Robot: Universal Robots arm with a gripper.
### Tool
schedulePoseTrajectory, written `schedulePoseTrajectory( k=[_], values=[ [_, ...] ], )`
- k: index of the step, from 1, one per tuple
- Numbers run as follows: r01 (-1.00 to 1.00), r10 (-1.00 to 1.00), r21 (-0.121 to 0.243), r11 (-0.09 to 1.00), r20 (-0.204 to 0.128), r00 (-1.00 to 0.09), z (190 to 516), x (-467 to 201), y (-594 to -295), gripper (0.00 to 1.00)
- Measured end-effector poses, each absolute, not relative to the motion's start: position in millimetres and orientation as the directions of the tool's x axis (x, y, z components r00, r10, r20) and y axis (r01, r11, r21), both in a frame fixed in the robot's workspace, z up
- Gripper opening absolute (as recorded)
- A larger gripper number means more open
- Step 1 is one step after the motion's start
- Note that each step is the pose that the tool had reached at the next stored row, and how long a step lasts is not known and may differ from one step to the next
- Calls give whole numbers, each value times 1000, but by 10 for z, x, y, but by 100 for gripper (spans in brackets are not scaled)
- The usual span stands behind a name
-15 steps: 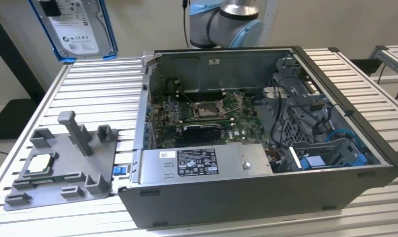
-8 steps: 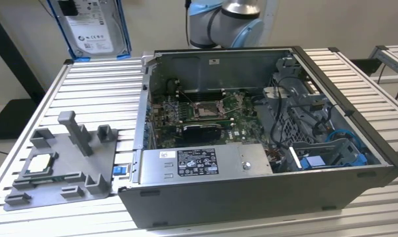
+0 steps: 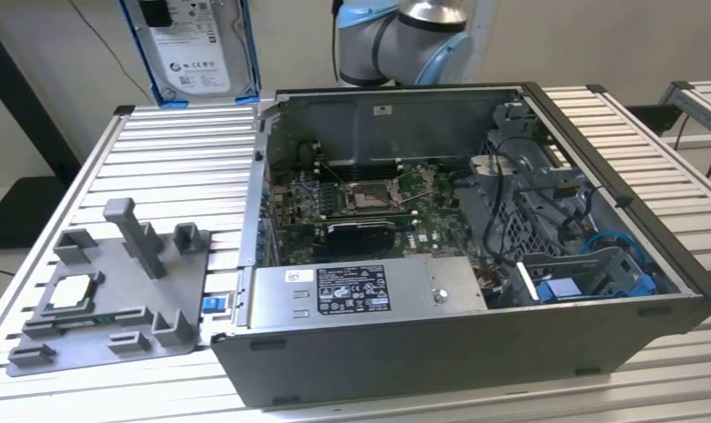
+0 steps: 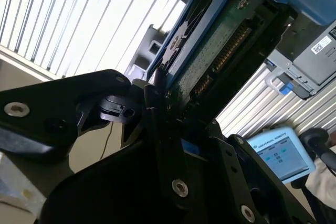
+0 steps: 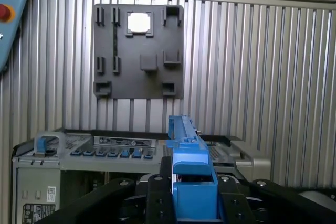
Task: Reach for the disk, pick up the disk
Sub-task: 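Pick up the disk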
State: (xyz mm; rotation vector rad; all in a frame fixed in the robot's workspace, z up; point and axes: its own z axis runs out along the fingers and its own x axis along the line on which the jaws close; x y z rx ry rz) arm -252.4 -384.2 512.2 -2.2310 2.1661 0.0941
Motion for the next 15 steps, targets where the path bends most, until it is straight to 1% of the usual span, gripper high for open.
schedulePoseTrajectory(
  k=[15],
  values=[
    [-999,-997,21,-30,-65,29,5122,-1991,-3842,0]
  ],
)
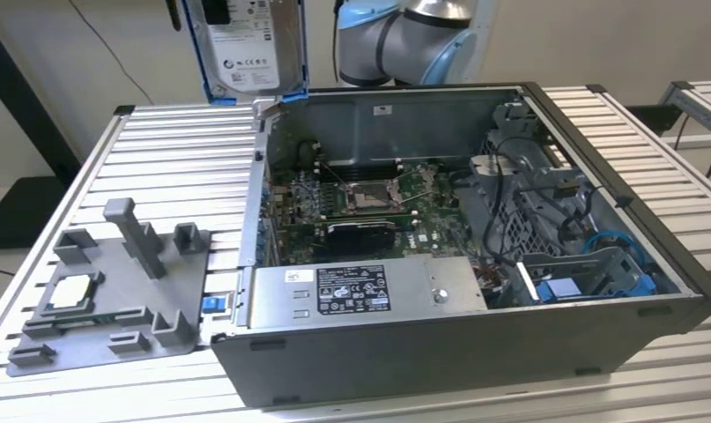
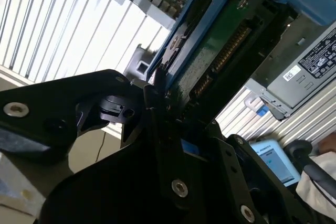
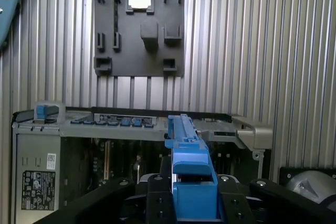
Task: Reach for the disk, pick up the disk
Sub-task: 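Pick up the disk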
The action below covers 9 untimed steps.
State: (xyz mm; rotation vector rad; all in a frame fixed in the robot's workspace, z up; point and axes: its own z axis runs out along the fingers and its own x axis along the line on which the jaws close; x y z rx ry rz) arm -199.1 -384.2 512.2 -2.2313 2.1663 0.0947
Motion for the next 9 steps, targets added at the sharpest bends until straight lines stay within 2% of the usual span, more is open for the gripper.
schedulePoseTrajectory(
  k=[9],
  values=[
    [-999,-997,21,-30,-65,29,5121,-1707,-3842,0]
  ],
)
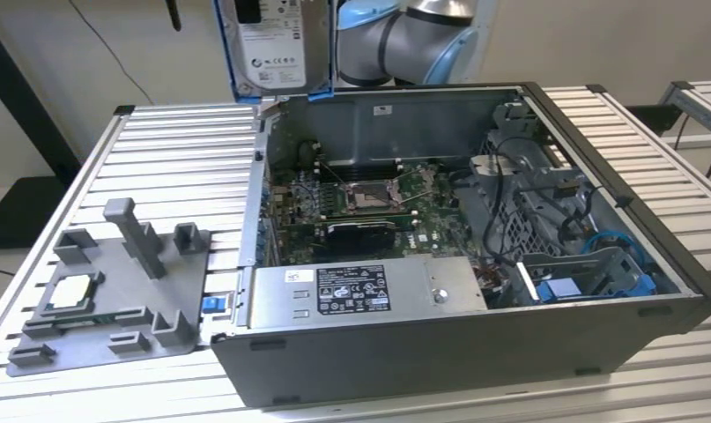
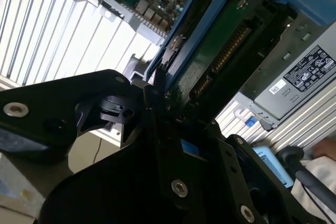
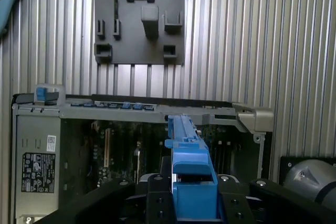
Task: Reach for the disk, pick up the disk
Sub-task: 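Pick up the disk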
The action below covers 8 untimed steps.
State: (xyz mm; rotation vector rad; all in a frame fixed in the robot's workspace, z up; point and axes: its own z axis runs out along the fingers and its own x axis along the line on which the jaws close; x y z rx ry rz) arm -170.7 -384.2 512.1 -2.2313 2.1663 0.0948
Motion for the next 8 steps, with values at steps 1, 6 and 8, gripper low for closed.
schedulePoseTrajectory(
  k=[1,6,8],
  values=[
    [-999,-997,21,-30,-65,29,5121,-1677,-3842,0],
    [-999,-997,21,-30,-65,29,5121,-1525,-3842,0],
    [-999,-997,21,-30,-65,29,5121,-1465,-3843,0]
  ],
)
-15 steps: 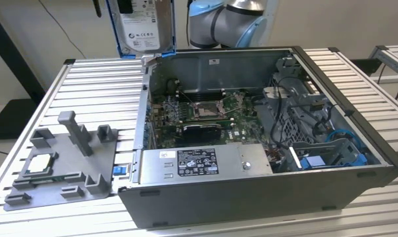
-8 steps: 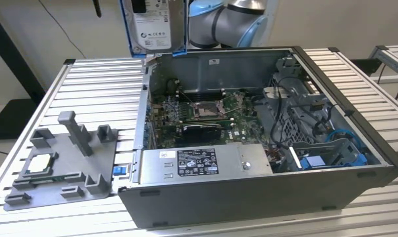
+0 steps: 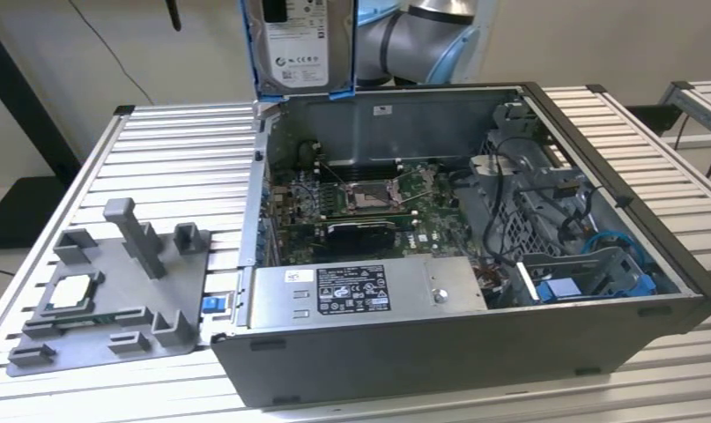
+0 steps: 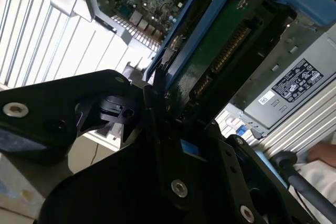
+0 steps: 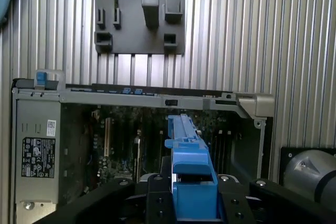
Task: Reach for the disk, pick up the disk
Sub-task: 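Pick up the disk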
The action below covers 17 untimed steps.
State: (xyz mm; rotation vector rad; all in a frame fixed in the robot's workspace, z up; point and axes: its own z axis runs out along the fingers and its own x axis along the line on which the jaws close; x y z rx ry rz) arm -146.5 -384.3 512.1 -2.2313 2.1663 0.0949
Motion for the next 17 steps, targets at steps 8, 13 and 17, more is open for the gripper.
schedulePoseTrajectory(
  k=[8,13,17],
  values=[
    [-999,-997,21,-30,-65,29,5121,-1230,-3842,0],
    [-999,-997,21,-30,-65,29,5121,-1056,-3842,0],
    [-999,-997,21,-30,-65,29,5122,-916,-3842,0]
  ],
)
